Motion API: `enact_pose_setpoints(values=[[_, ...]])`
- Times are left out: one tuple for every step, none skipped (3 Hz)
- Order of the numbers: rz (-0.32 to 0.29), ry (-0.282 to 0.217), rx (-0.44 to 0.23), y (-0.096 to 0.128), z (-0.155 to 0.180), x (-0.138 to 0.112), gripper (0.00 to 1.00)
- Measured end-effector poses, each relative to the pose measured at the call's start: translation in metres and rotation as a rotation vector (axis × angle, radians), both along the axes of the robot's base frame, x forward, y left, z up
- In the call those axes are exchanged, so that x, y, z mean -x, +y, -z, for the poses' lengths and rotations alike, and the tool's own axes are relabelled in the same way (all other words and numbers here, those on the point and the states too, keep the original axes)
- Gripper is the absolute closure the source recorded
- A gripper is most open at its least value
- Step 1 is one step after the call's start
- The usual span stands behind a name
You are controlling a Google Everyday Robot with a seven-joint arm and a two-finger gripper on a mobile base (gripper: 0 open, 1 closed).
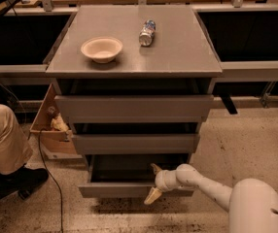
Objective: Close bottom drawer
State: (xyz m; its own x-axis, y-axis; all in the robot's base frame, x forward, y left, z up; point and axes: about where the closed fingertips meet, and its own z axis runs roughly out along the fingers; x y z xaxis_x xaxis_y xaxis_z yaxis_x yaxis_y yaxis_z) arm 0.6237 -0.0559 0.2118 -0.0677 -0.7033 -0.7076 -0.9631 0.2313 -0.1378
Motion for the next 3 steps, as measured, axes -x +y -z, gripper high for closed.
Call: enact_pose_setpoints(values=[[0.019, 0.017, 0.013, -0.007, -0.008, 0.010, 0.16], [0.057, 0.040, 0.013, -0.018, -0.024, 0.024, 0.40], [0.087, 0.061, -0.010, -0.029, -0.028, 0.042, 0.63]])
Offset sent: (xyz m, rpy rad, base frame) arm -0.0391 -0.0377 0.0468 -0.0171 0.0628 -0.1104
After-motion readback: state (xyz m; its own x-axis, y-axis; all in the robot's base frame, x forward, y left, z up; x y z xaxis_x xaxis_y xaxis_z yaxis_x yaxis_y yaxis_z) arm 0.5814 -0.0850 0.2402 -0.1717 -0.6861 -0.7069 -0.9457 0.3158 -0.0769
